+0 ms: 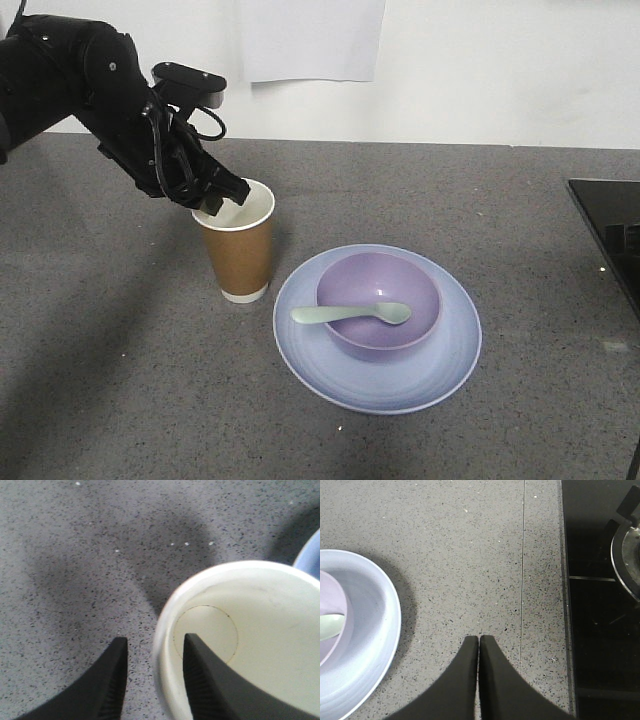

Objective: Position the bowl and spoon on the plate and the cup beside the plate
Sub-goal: 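Release the cup and lift the left gripper away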

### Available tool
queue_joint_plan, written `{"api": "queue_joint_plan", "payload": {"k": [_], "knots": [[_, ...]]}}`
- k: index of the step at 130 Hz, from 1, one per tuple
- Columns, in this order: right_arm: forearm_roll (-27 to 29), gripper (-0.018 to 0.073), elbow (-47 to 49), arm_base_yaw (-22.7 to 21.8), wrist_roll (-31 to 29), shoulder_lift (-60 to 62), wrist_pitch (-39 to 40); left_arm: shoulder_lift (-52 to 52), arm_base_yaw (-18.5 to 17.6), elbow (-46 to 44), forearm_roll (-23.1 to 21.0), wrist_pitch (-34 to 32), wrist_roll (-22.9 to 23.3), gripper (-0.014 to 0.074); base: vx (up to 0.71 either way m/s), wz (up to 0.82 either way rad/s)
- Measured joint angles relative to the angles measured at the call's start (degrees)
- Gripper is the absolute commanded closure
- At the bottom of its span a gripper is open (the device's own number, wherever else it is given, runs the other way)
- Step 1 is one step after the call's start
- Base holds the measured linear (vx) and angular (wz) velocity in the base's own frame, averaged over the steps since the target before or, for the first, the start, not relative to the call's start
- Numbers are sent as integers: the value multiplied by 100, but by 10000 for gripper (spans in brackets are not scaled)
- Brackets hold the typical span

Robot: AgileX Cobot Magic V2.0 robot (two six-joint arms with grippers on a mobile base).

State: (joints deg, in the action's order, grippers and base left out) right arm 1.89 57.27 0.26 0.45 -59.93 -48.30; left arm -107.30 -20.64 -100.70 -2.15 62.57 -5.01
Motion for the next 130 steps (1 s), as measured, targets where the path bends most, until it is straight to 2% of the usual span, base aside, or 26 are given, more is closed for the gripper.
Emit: {"api": "queue_joint_plan", "payload": {"k": [43,65,81,98,109,130], "knots": [[0,568,0,0,0,0,0,136,0,-24,81,-4,33,323,0,0],[0,568,0,0,0,0,0,356,0,-450,215,62,33,336,0,0],[0,568,0,0,0,0,0,606,0,-726,302,68,33,425,0,0],[0,568,0,0,0,0,0,819,0,-789,575,126,33,606,0,0],[0,568,0,0,0,0,0,858,16,-789,809,214,85,605,0,0],[0,568,0,0,0,0,0,863,111,-789,850,199,294,604,0,0]]}}
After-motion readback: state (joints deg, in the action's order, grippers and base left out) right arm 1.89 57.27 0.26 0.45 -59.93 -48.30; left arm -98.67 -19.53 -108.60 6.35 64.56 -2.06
